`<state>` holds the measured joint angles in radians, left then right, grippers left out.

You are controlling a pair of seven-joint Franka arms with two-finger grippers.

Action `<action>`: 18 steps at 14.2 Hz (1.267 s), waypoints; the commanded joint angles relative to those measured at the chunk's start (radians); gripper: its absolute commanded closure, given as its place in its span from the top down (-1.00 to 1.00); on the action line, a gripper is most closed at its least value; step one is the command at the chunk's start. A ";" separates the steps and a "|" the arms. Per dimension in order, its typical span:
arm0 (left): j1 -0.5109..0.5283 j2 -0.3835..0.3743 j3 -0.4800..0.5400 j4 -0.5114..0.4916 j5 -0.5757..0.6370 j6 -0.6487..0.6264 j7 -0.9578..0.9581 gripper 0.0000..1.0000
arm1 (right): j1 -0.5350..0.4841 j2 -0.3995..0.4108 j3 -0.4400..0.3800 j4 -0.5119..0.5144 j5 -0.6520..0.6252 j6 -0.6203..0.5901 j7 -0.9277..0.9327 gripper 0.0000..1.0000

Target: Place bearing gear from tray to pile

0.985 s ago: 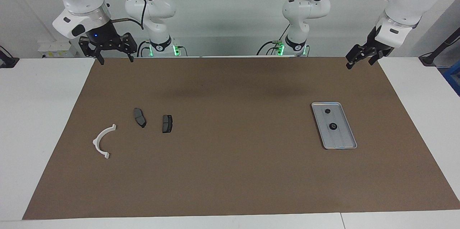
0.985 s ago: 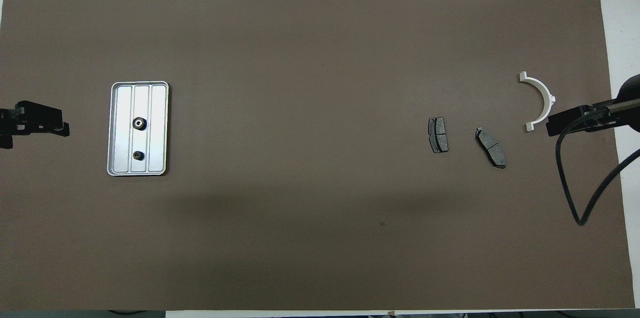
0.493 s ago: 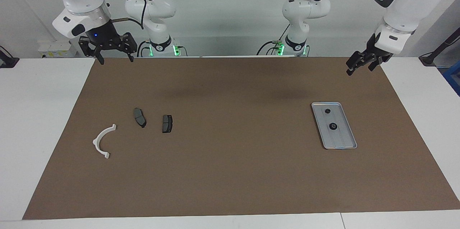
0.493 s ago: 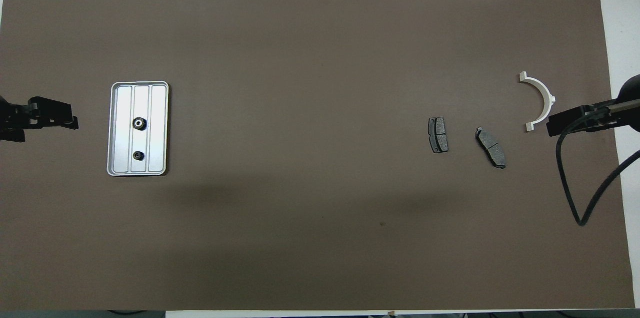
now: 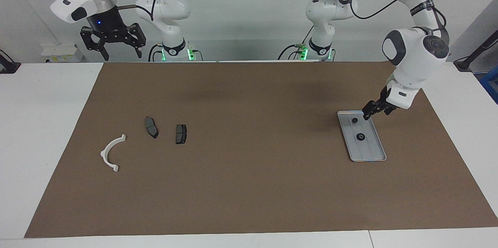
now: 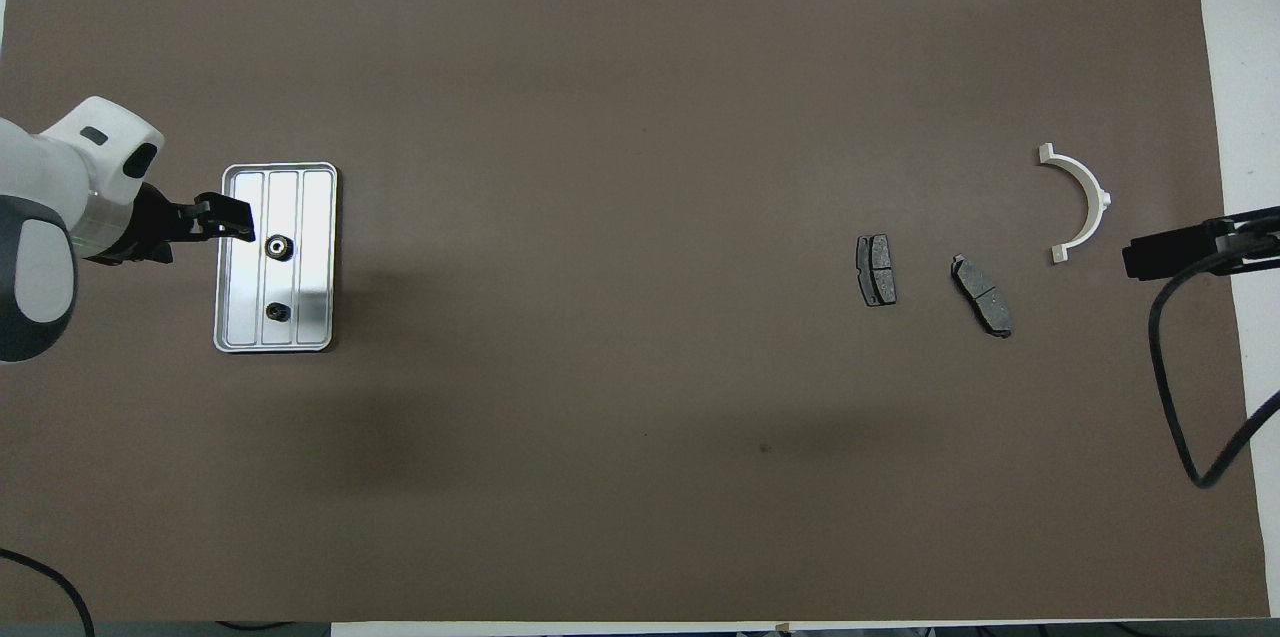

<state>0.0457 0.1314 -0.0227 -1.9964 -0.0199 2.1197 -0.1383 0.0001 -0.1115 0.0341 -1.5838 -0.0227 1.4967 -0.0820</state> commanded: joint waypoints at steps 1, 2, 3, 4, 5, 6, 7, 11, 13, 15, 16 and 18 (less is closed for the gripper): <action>0.002 0.049 -0.006 -0.039 0.021 0.077 0.000 0.92 | -0.002 -0.014 0.006 -0.012 0.007 -0.004 -0.025 1.00; 0.006 0.072 -0.008 -0.041 0.021 0.094 0.000 0.69 | -0.002 -0.017 0.006 -0.019 0.007 -0.003 -0.028 1.00; 0.008 0.097 -0.006 -0.041 0.020 0.104 -0.003 0.47 | 0.001 -0.025 0.009 -0.030 0.007 0.000 -0.028 1.00; 0.005 0.117 -0.006 -0.039 0.020 0.124 -0.006 0.38 | 0.001 -0.027 0.012 -0.035 0.009 -0.003 -0.036 1.00; 0.003 0.129 -0.006 -0.039 0.020 0.146 -0.006 0.35 | 0.001 -0.034 0.015 -0.050 0.035 0.000 -0.039 1.00; 0.000 0.143 -0.006 -0.039 0.021 0.163 -0.006 0.35 | 0.001 -0.037 0.016 -0.054 0.079 0.002 -0.036 1.00; 0.000 0.146 -0.006 -0.036 0.021 0.169 -0.006 0.35 | 0.015 -0.040 0.024 -0.065 0.086 0.007 -0.032 1.00; -0.003 0.177 -0.006 -0.016 0.021 0.197 -0.006 0.35 | 0.121 -0.054 0.030 -0.201 0.089 0.161 0.111 1.00; -0.004 0.183 -0.006 -0.016 0.020 0.203 -0.007 0.35 | 0.174 -0.040 0.032 -0.277 0.092 0.261 0.207 1.00; -0.007 0.194 -0.006 -0.016 0.020 0.218 -0.007 0.32 | 0.208 -0.013 0.032 -0.327 0.092 0.350 0.240 1.00; -0.009 0.197 -0.006 -0.016 0.021 0.218 -0.007 0.22 | 0.218 0.018 0.032 -0.332 0.093 0.375 0.245 1.00; -0.009 0.197 -0.006 -0.015 0.021 0.212 -0.007 -0.36 | 0.242 0.088 0.030 -0.331 0.092 0.449 0.264 1.00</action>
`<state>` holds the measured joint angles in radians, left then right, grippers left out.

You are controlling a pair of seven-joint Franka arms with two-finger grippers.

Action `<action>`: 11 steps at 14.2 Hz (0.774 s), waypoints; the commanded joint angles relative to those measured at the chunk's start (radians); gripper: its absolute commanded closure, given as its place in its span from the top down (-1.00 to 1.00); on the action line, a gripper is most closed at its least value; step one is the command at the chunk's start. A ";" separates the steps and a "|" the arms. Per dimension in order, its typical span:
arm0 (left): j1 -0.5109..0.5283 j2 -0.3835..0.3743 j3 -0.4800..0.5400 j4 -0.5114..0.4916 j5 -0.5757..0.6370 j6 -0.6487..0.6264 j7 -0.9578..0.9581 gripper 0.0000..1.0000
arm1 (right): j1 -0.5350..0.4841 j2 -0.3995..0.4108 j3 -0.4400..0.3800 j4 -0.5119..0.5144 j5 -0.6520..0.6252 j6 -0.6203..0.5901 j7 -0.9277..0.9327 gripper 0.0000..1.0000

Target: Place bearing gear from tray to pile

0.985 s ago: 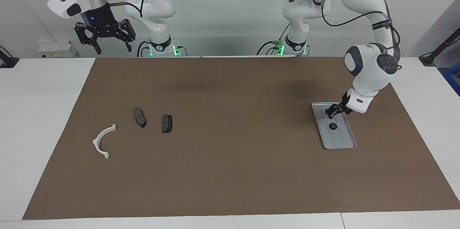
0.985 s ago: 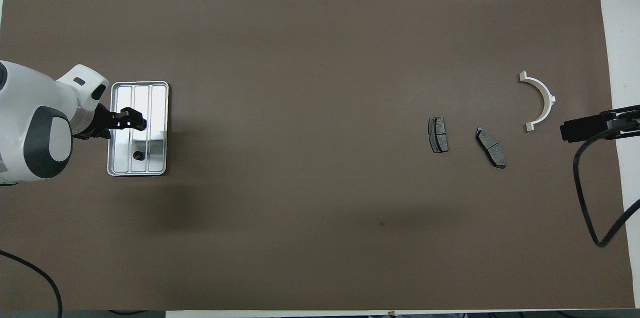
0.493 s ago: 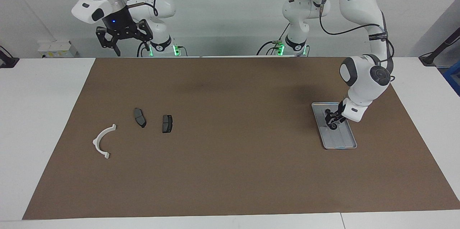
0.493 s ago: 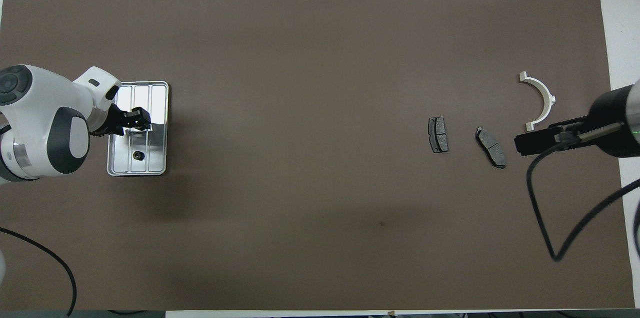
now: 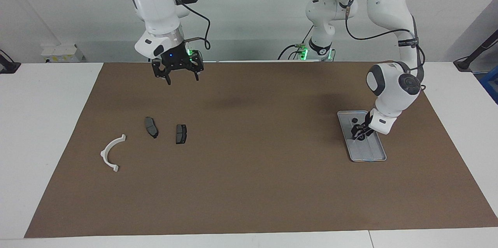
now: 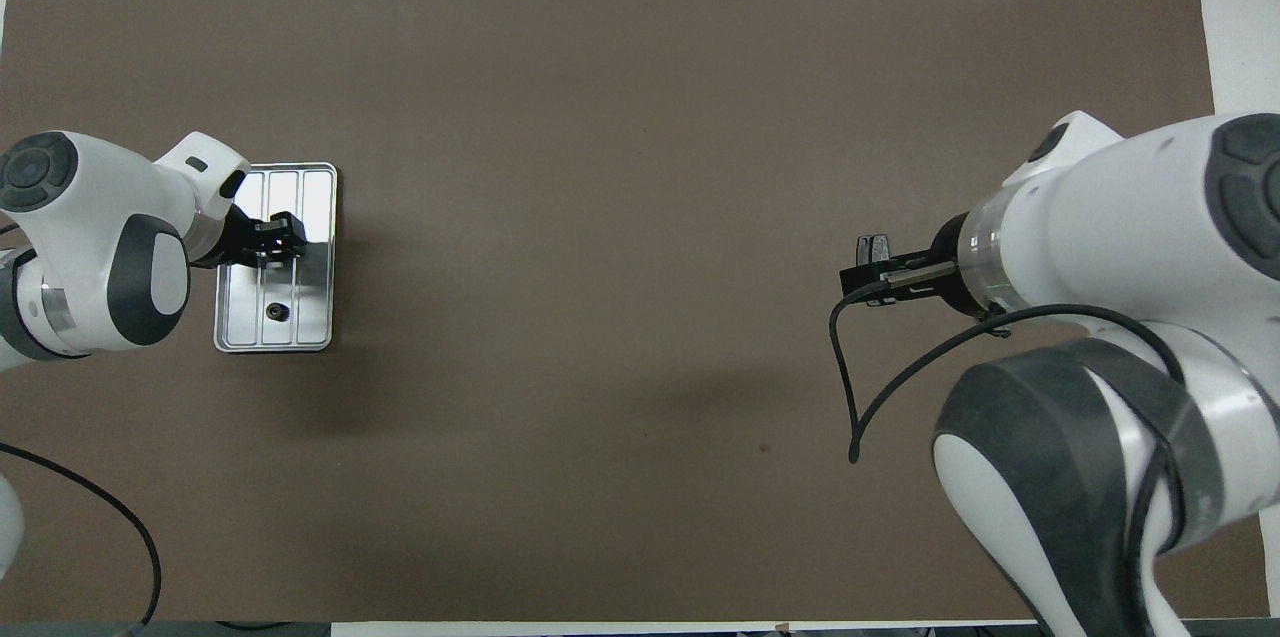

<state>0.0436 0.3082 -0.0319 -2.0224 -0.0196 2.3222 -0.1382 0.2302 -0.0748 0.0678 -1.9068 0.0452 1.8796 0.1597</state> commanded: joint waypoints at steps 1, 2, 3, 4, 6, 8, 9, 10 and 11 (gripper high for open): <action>-0.007 0.020 0.003 0.017 0.021 0.000 -0.006 -0.62 | 0.014 0.093 -0.002 -0.008 0.024 0.102 0.064 1.00; -0.007 0.020 0.003 0.017 0.021 -0.003 -0.006 -0.93 | 0.018 0.131 -0.002 -0.008 0.024 0.146 0.107 1.00; -0.007 0.020 0.003 0.028 0.023 -0.027 -0.006 -1.00 | 0.050 0.174 -0.003 -0.006 0.024 0.192 0.131 1.00; -0.008 0.025 0.003 0.092 0.021 -0.111 -0.012 -1.00 | 0.066 0.214 -0.002 -0.006 0.024 0.231 0.153 1.00; -0.083 0.052 0.003 0.285 0.021 -0.342 -0.168 -1.00 | 0.067 0.263 -0.002 -0.002 0.022 0.285 0.187 1.00; -0.227 0.081 0.003 0.397 0.018 -0.444 -0.410 -1.00 | 0.089 0.289 -0.002 0.003 0.022 0.299 0.189 1.00; -0.301 0.092 0.003 0.421 0.017 -0.457 -0.529 -1.00 | 0.089 0.288 -0.002 0.003 0.022 0.294 0.187 1.00; -0.365 0.094 0.003 0.419 0.018 -0.437 -0.644 -1.00 | 0.089 0.290 -0.003 0.005 0.018 0.291 0.187 1.00; -0.429 0.094 0.003 0.410 0.020 -0.393 -0.738 -1.00 | 0.087 0.291 -0.003 0.006 0.016 0.296 0.187 1.00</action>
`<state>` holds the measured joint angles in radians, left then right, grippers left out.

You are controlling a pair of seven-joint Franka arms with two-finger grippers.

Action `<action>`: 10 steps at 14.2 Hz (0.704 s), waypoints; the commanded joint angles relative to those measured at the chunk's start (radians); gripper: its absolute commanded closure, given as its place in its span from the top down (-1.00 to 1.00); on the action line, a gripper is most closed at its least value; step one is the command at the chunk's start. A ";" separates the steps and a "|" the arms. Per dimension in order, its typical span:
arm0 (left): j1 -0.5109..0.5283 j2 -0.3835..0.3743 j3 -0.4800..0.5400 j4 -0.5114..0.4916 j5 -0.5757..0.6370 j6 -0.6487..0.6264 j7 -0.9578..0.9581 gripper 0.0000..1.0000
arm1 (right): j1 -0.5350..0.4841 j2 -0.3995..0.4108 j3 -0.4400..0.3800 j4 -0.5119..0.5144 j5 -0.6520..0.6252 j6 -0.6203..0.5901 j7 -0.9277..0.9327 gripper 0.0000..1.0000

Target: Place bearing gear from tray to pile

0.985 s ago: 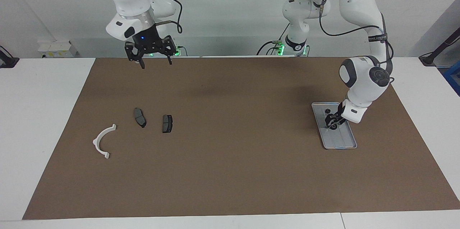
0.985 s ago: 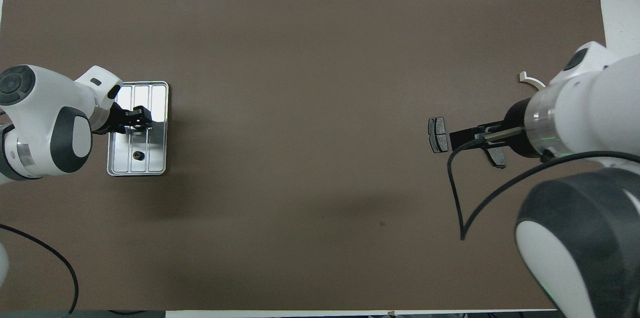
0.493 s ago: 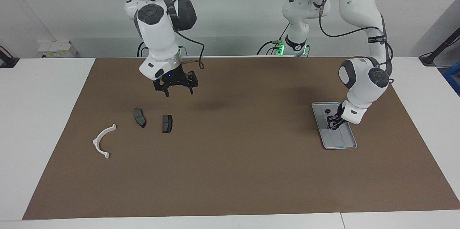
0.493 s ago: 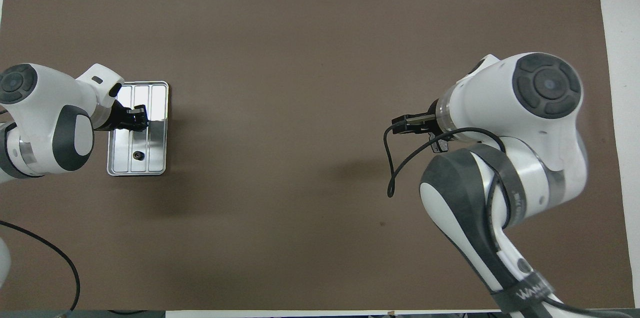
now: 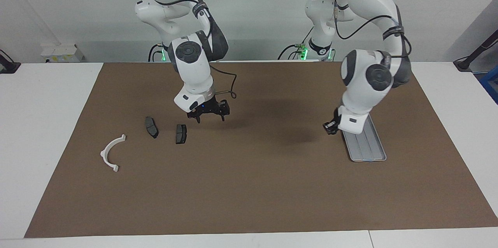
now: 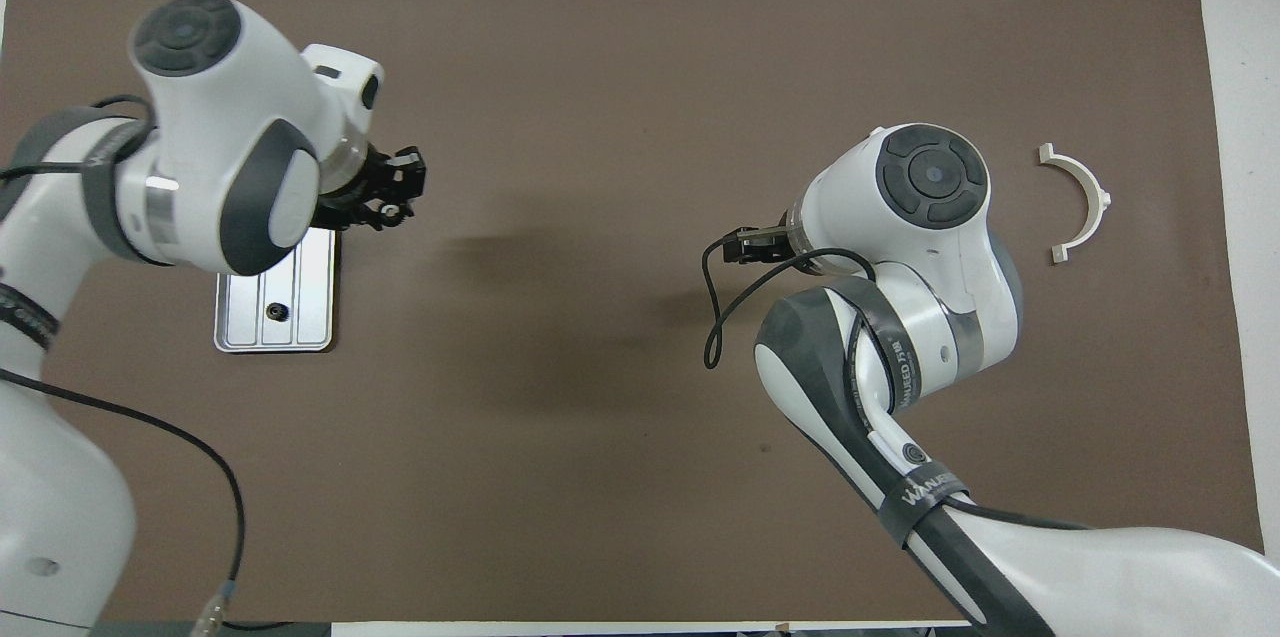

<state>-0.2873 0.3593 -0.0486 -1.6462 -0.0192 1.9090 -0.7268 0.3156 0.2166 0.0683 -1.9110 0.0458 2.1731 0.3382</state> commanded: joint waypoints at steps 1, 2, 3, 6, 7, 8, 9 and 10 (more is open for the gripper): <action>-0.143 0.043 0.016 0.005 0.018 0.074 -0.233 -1.00 | -0.003 0.000 -0.004 0.012 0.016 0.004 0.008 1.00; -0.188 0.038 0.016 -0.042 0.016 0.137 -0.288 -1.00 | -0.007 0.001 -0.004 0.013 0.016 0.008 0.008 1.00; -0.234 0.032 0.016 -0.102 0.015 0.195 -0.322 -1.00 | -0.012 0.006 -0.004 0.020 0.016 0.010 0.007 1.00; -0.266 0.035 0.015 -0.217 0.013 0.362 -0.342 -1.00 | -0.032 0.012 -0.007 0.021 0.014 0.025 -0.014 1.00; -0.268 0.033 0.015 -0.227 0.013 0.369 -0.342 -1.00 | -0.058 0.015 -0.007 0.024 0.011 0.031 -0.045 1.00; -0.277 0.033 0.015 -0.236 0.013 0.373 -0.347 -1.00 | -0.062 0.015 -0.007 0.027 0.013 0.030 -0.065 1.00; -0.283 0.032 0.016 -0.253 0.013 0.392 -0.350 -1.00 | -0.063 0.015 -0.007 0.027 0.013 0.030 -0.065 1.00; -0.283 0.030 0.015 -0.265 0.013 0.409 -0.350 -1.00 | -0.063 0.015 -0.007 0.027 0.013 0.030 -0.065 1.00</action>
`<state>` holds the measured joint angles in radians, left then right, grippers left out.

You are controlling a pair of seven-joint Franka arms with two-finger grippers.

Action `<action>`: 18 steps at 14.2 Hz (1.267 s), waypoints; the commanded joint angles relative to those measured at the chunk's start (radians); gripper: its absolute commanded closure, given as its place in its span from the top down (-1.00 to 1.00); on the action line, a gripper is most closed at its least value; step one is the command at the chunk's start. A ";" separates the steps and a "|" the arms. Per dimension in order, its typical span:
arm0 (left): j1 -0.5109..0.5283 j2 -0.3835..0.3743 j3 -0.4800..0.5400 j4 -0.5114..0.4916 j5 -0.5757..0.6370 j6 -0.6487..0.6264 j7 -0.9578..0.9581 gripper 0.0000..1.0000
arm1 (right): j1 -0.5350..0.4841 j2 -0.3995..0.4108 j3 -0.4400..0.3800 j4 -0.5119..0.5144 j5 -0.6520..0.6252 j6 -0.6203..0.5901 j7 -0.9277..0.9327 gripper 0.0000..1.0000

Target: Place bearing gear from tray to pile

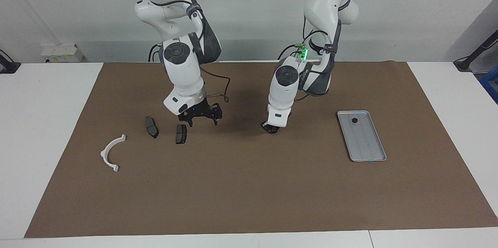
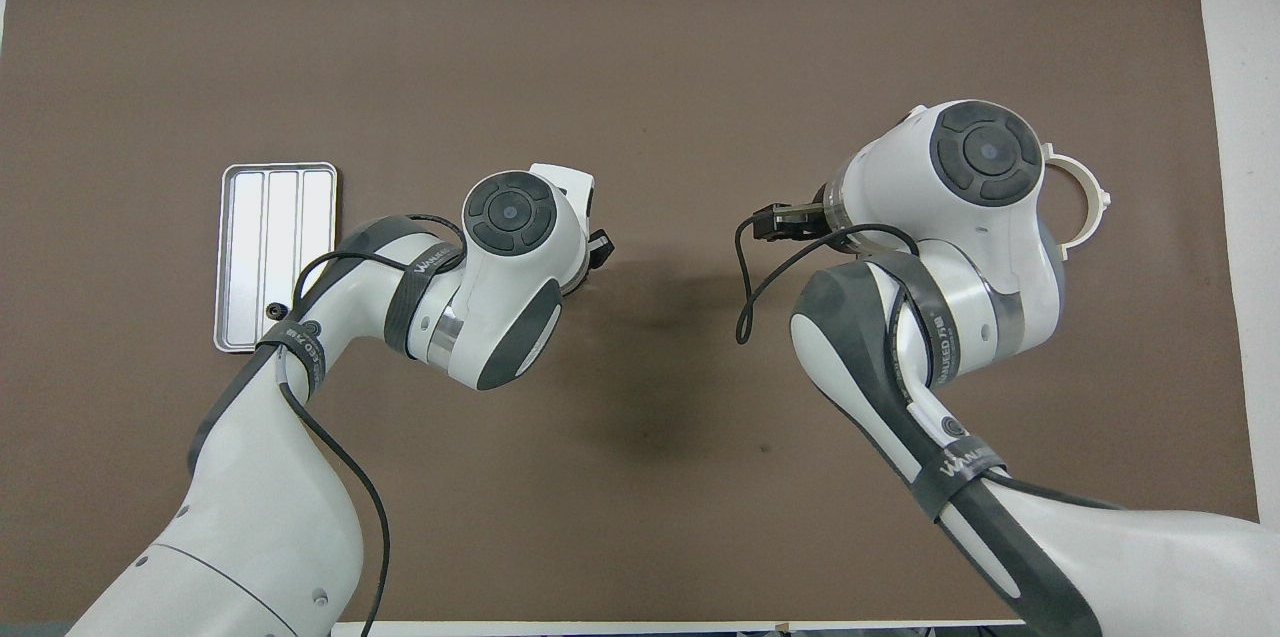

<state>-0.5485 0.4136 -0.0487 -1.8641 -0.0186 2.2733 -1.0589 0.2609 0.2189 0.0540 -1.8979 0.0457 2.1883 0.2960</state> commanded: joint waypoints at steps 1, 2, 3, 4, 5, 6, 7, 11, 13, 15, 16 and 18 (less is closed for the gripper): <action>-0.022 -0.024 0.016 -0.049 0.012 0.040 -0.018 -0.48 | -0.008 0.013 0.007 0.014 0.013 0.016 -0.023 1.00; -0.021 -0.024 0.018 -0.043 0.012 0.028 -0.018 0.92 | -0.008 0.013 0.007 0.014 0.013 0.016 -0.023 1.00; -0.022 -0.026 0.020 -0.029 0.020 -0.015 -0.015 1.00 | -0.008 0.013 0.007 0.014 0.013 0.016 -0.023 1.00; -0.021 -0.032 0.021 -0.011 0.023 -0.076 -0.007 1.00 | -0.008 0.013 0.007 0.014 0.013 0.018 -0.023 1.00; -0.005 -0.077 0.021 -0.024 0.025 -0.143 0.025 1.00 | -0.006 0.013 0.007 0.014 0.014 0.019 -0.015 1.00; 0.040 -0.164 0.021 -0.091 0.026 -0.176 0.139 1.00 | 0.000 0.014 0.007 0.013 0.017 0.028 -0.005 1.00; 0.112 -0.264 0.020 -0.165 0.026 -0.188 0.274 1.00 | 0.007 0.022 0.007 0.014 0.023 0.033 0.044 1.00; 0.414 -0.391 0.020 -0.288 0.026 -0.210 0.795 1.00 | 0.124 0.092 0.010 0.104 0.017 0.039 0.403 1.00; 0.543 -0.389 0.018 -0.293 0.025 -0.175 0.975 1.00 | 0.178 0.144 0.010 0.178 0.010 0.012 0.515 1.00; 0.588 -0.381 0.020 -0.358 0.025 -0.056 0.999 0.92 | 0.257 0.245 0.006 0.290 -0.019 -0.033 0.645 1.00; 0.590 -0.362 0.020 -0.378 0.025 -0.003 1.011 0.74 | 0.291 0.302 0.007 0.359 -0.071 -0.065 0.693 1.00; 0.610 -0.308 0.020 -0.383 0.025 0.052 1.040 0.37 | 0.339 0.370 0.010 0.440 -0.128 -0.122 0.739 1.00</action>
<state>0.0447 0.0676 -0.0166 -2.2321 -0.0042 2.2628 -0.0382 0.5696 0.4917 0.0665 -1.5850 -0.0390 2.1284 0.9899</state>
